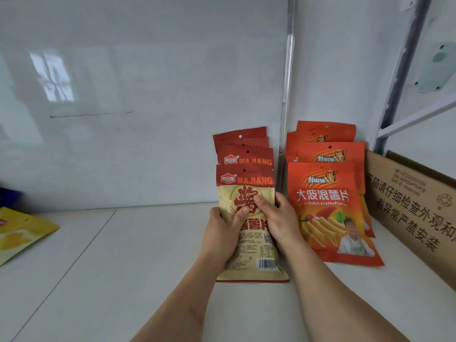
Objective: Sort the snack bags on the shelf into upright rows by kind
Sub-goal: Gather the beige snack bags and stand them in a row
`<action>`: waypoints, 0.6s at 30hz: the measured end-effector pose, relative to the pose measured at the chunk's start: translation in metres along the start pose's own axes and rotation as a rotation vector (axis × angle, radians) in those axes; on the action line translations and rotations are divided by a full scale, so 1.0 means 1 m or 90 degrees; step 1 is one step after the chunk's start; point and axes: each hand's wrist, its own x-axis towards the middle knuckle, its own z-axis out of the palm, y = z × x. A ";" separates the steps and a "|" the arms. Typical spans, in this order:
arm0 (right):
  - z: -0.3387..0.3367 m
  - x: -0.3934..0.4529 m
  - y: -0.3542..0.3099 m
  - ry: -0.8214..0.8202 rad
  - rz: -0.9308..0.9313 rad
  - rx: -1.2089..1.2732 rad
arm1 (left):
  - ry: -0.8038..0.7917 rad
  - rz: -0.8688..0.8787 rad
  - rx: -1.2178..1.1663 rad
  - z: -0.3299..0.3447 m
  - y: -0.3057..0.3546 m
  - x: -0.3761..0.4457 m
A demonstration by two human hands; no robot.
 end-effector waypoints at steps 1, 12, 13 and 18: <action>0.000 0.003 0.002 0.005 -0.003 -0.003 | -0.011 0.009 0.018 -0.002 -0.002 0.000; 0.002 0.025 0.013 0.051 0.007 -0.034 | 0.028 0.066 0.145 0.010 -0.004 0.011; 0.003 0.025 0.012 0.052 0.008 -0.047 | 0.031 0.065 0.146 0.010 -0.004 0.012; 0.003 0.021 -0.002 0.043 0.028 -0.141 | 0.035 0.059 0.123 0.007 -0.002 0.009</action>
